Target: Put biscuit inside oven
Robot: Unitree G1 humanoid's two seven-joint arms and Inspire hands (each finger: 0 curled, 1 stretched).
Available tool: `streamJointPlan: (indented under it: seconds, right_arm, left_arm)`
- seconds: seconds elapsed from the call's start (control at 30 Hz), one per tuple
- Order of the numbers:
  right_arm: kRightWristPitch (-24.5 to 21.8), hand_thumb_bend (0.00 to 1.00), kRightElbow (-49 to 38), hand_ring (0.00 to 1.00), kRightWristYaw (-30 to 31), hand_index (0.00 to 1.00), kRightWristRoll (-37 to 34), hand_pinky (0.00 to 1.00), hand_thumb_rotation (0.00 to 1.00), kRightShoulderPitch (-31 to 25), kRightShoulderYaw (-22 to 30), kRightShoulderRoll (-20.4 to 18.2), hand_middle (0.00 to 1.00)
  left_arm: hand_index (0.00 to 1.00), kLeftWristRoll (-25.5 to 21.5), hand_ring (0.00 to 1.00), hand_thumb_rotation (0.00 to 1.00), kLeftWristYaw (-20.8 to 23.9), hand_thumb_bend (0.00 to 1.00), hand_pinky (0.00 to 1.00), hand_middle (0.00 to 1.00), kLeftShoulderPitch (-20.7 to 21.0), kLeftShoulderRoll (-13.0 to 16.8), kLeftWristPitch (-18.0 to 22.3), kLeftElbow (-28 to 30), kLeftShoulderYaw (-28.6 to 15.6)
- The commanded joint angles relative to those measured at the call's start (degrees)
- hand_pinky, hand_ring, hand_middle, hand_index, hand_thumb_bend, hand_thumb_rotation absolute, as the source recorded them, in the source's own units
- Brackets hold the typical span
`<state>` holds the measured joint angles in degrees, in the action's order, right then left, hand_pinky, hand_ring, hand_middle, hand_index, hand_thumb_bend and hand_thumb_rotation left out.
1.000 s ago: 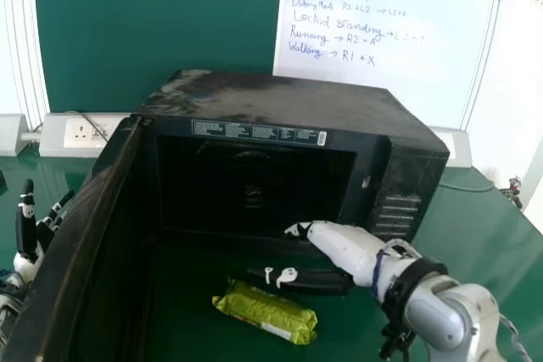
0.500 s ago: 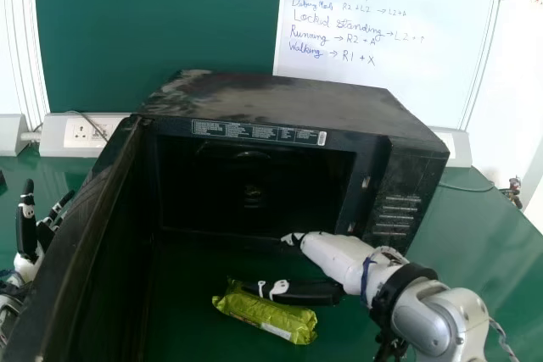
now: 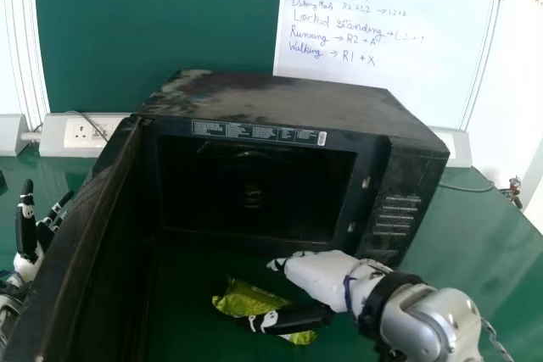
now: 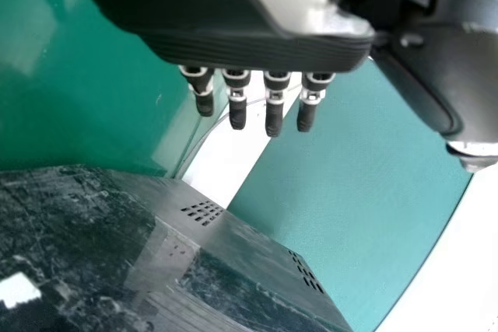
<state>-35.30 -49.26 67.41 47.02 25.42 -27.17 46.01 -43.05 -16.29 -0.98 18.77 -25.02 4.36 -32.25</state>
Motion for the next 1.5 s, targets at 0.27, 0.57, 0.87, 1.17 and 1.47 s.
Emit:
streamJointPlan:
  seconds: [0.27, 0.57, 0.87, 1.17, 1.47]
  right_arm:
    - [5.9, 1.0, 1.9, 0.92, 1.5, 0.94, 3.0, 0.86, 0.29, -2.4, 1.4, -2.6, 0.92]
    - [7.5, 1.0, 3.1, 0.92, 2.7, 0.93, 6.5, 0.86, 0.27, -4.6, 2.5, -5.6, 0.92]
    - [11.0, 0.99, 6.5, 0.92, 1.9, 0.91, 12.5, 0.86, 0.25, -6.8, 2.5, -9.0, 0.91]
    - [14.4, 0.93, 9.9, 0.91, 1.5, 0.9, 17.3, 0.87, 0.23, -8.4, 3.3, -13.6, 0.91]
    - [17.3, 1.0, 12.5, 0.91, 1.4, 0.89, 21.8, 0.87, 0.25, -9.3, 3.0, -16.5, 0.9]
  left_arm:
    - [0.75, -0.3, 0.72, 0.0, 0.2, 0.69, 0.66, 0.75, 0.1, 0.2, -0.4, 1.0, 0.1]
    - [0.75, -0.2, 0.72, 0.0, 0.4, 0.68, 0.66, 0.75, -0.4, 0.5, -0.6, 1.9, 0.2]
    - [0.75, -1.1, 0.72, 0.0, 1.0, 0.7, 0.66, 0.75, -0.4, 0.4, -1.5, 2.2, -0.2]
    - [0.76, -1.1, 0.72, 0.0, 1.2, 0.7, 0.66, 0.75, -0.5, 0.3, -1.8, 2.5, -0.5]
    - [0.75, -1.6, 0.72, 0.0, 1.3, 0.7, 0.66, 0.75, -0.5, 0.3, -2.3, 2.7, -0.5]
